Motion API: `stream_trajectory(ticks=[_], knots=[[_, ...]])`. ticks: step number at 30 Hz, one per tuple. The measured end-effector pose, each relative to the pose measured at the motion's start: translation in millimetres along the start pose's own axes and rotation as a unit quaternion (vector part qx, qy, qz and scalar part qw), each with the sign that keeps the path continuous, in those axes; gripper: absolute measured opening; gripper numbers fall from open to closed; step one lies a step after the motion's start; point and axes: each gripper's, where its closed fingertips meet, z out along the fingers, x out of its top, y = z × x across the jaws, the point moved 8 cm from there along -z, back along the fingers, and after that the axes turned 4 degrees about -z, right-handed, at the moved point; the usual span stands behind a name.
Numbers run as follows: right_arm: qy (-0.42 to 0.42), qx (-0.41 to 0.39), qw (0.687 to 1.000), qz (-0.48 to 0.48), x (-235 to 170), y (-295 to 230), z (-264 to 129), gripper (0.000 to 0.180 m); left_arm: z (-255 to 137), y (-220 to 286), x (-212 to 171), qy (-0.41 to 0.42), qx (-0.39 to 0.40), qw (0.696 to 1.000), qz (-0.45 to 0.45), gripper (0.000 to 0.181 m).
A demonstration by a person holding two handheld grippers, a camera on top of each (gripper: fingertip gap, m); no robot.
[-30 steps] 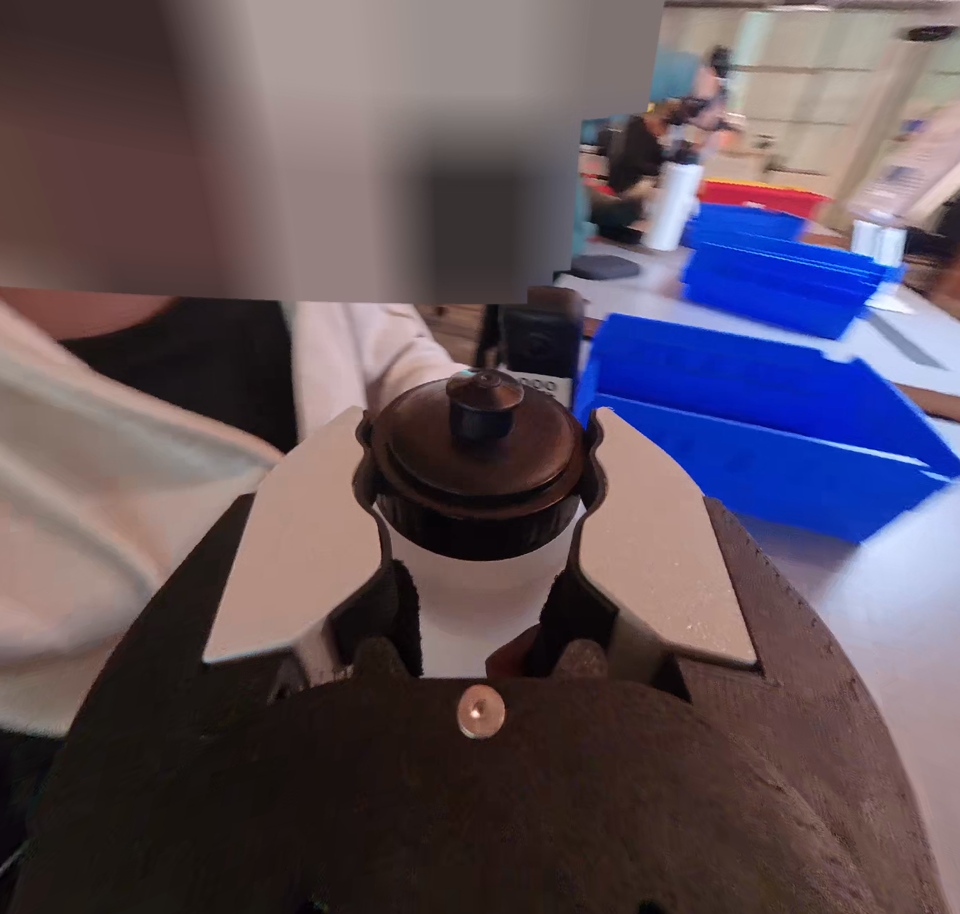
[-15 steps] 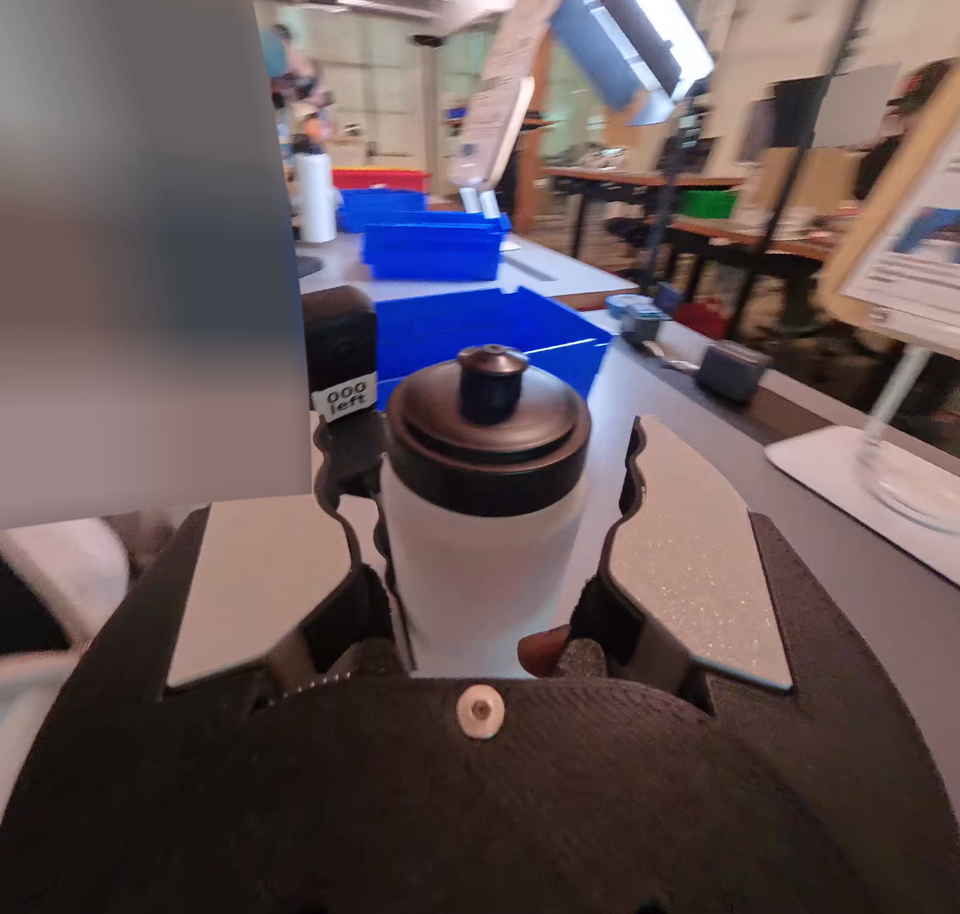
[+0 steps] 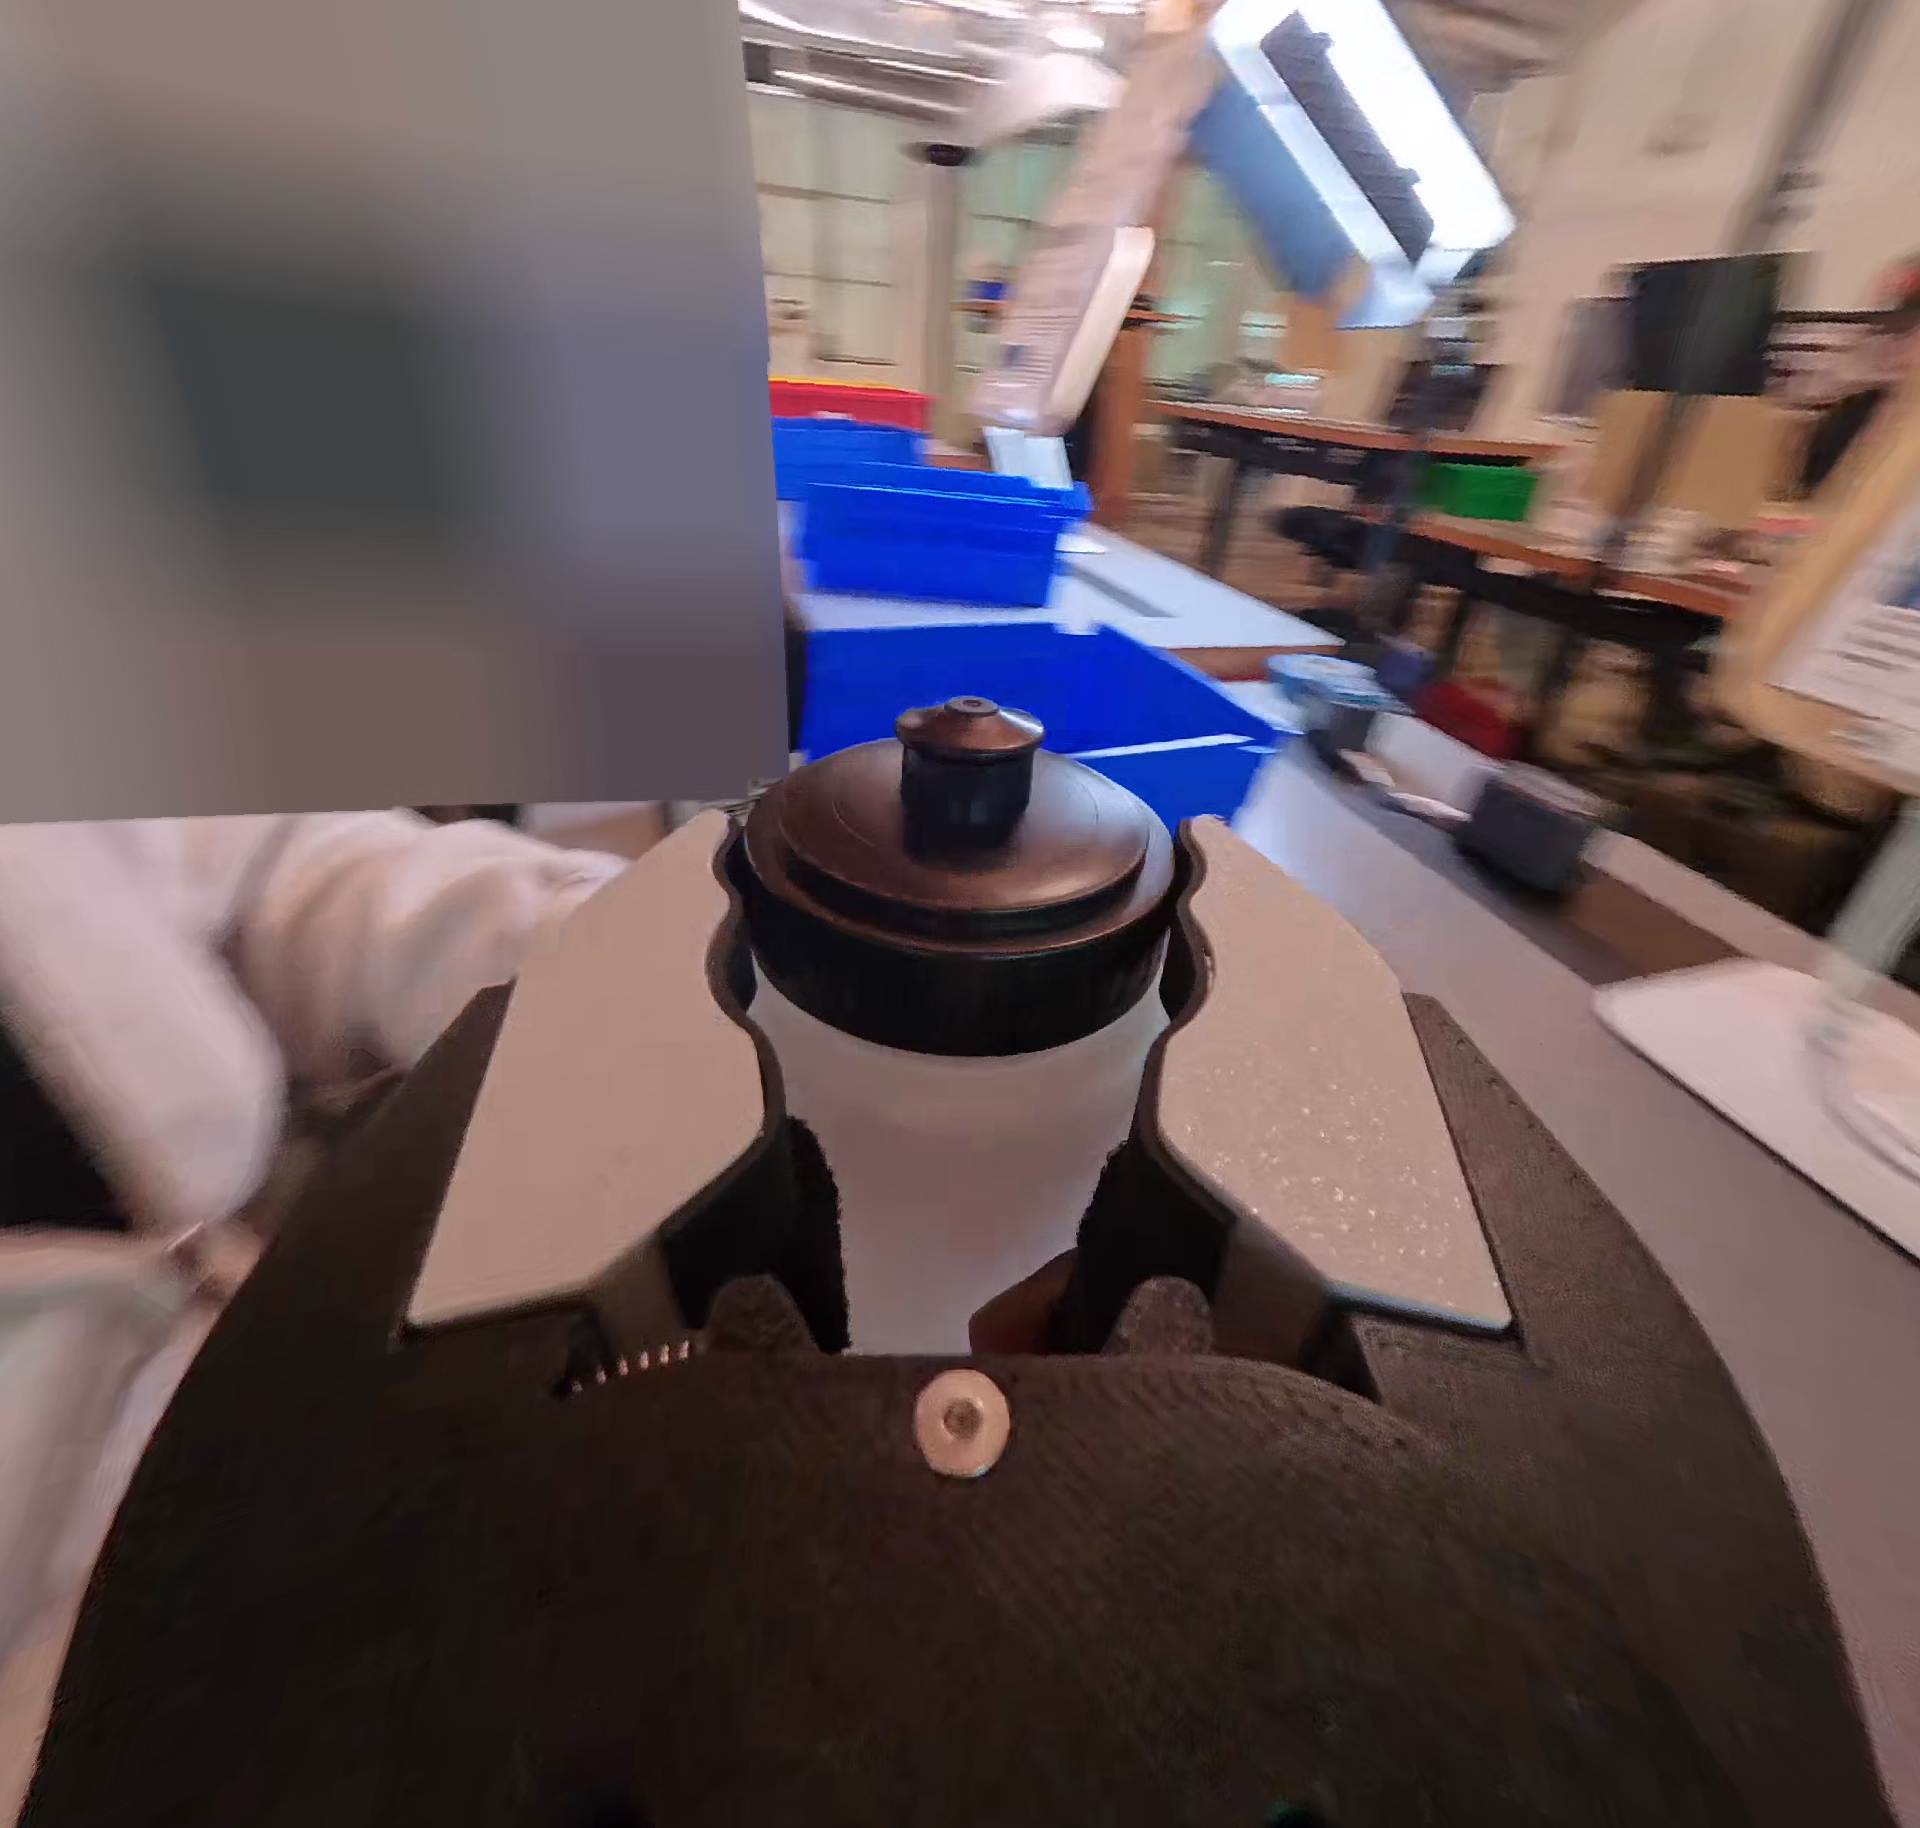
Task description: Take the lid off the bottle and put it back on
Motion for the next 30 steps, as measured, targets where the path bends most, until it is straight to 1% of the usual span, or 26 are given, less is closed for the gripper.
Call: stream_trajectory(ticks=[2, 3, 5, 7, 9, 12, 13, 16, 17, 18, 20, 21, 22, 23, 25, 28, 30], knots=[[0.023, 0.14, 0.99, 0.02, -1.2, 6.7, -5.6, 0.077, 1.6, 6.1, -0.5, -0.004, -0.041, 0.999, -0.004, 0.085], [0.037, 0.194, 0.98, 0.025, -2.9, 9.9, -7.5, 0.077, 3.0, 8.4, -0.8, -0.004, -0.053, 0.999, -0.005, 0.085], [0.072, 0.276, 0.958, 0.044, -5.0, 12.5, -8.1, 0.077, 4.5, 12.4, -1.4, 0.0, -0.078, 0.997, -0.005, 0.085], [0.095, 0.324, 0.938, 0.079, -6.4, 11.6, -6.8, 0.078, 4.8, 15.1, -2.0, 0.003, -0.098, 0.995, -0.01, 0.085], [0.108, 0.318, 0.938, 0.088, -7.8, 10.8, -6.8, 0.078, 4.6, 15.5, -2.3, 0.005, -0.1, 0.995, -0.012, 0.085], [0.105, 0.29, 0.95, 0.054, -5.9, 7.7, -10.9, 0.078, 5.9, 16.6, -2.5, 0.006, -0.104, 0.995, -0.01, 0.085], [0.115, 0.281, 0.952, 0.041, -2.7, 6.7, -13.2, 0.078, 5.7, 16.4, -2.7, 0.007, -0.104, 0.994, -0.014, 0.085], [0.202, 0.258, 0.944, 0.041, 17.1, 12.0, -30.3, 0.078, 4.0, 12.5, -3.0, 0.013, -0.099, 0.995, -0.028, 0.085], [0.214, 0.225, 0.95, 0.043, 21.8, 18.6, -36.7, 0.078, 3.9, 11.4, -3.0, 0.014, -0.093, 0.995, -0.028, 0.085], [0.207, 0.173, 0.962, 0.038, 24.1, 27.5, -43.1, 0.078, 4.0, 10.5, -3.2, 0.015, -0.087, 0.996, -0.027, 0.085], [0.153, 0.024, 0.988, 0.017, 24.8, 49.1, -59.8, 0.078, 4.2, 9.8, -3.3, 0.016, -0.078, 0.997, -0.023, 0.085], [0.12, -0.056, 0.991, 0.011, 25.6, 59.8, -71.7, 0.078, 4.2, 9.4, -3.4, 0.018, -0.074, 0.997, -0.022, 0.085], [0.091, -0.137, 0.986, 0.009, 26.9, 70.0, -85.9, 0.077, 4.4, 9.0, -3.4, 0.019, -0.069, 0.997, -0.02, 0.085], [0.064, -0.21, 0.975, 0.01, 28.0, 79.4, -101.6, 0.078, 4.4, 8.4, -3.5, 0.02, -0.065, 0.998, -0.019, 0.085], [0.004, -0.313, 0.95, 0.015, 27.3, 95.9, -132.4, 0.078, 4.2, 7.2, -3.5, 0.021, -0.058, 0.998, -0.02, 0.085], [-0.129, -0.414, 0.9, 0.035, 14.1, 124.8, -172.9, 0.078, 4.1, 6.7, -3.4, 0.02, -0.048, 0.998, -0.017, 0.085], [-0.208, -0.465, 0.859, 0.047, -0.4, 148.8, -195.9, 0.078, 4.5, 7.4, -3.2, 0.018, -0.048, 0.999, -0.013, 0.085]])
